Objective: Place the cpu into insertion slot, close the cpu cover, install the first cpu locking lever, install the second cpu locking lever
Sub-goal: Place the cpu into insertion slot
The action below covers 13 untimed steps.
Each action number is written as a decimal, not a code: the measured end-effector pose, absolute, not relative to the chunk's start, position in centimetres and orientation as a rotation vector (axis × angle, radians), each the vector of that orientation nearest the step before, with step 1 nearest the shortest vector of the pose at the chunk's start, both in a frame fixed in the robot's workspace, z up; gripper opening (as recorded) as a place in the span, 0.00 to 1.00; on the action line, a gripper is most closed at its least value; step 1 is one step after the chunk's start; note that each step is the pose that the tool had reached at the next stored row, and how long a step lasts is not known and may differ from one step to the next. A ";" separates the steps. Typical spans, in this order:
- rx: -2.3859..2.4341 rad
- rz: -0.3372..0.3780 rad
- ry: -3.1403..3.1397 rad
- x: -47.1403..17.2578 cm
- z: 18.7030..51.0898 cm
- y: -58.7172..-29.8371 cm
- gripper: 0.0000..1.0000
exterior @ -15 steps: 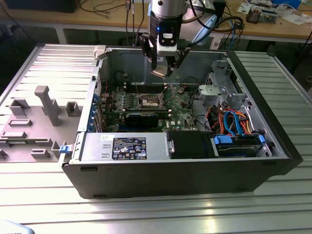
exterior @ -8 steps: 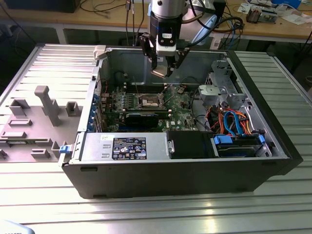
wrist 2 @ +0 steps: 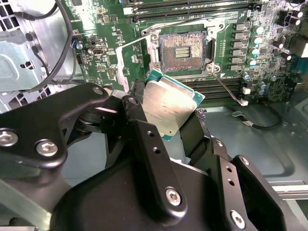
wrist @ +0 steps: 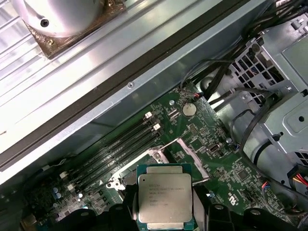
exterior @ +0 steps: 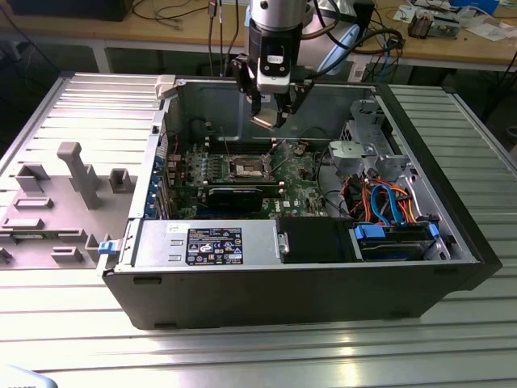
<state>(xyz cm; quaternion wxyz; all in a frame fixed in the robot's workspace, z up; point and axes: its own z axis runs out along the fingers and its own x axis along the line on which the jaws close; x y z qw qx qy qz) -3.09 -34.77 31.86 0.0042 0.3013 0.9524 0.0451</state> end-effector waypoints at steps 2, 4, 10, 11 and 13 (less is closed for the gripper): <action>0.952 0.141 2.981 -3.1 31.9 -34.8 0.55; 0.962 0.141 2.978 -3.1 31.9 -34.8 0.55; 1.056 0.141 2.943 -3.1 31.8 -34.8 0.55; 1.118 0.140 2.918 -3.1 31.8 -34.8 0.55; 1.127 0.140 2.914 -3.1 31.8 -34.8 0.55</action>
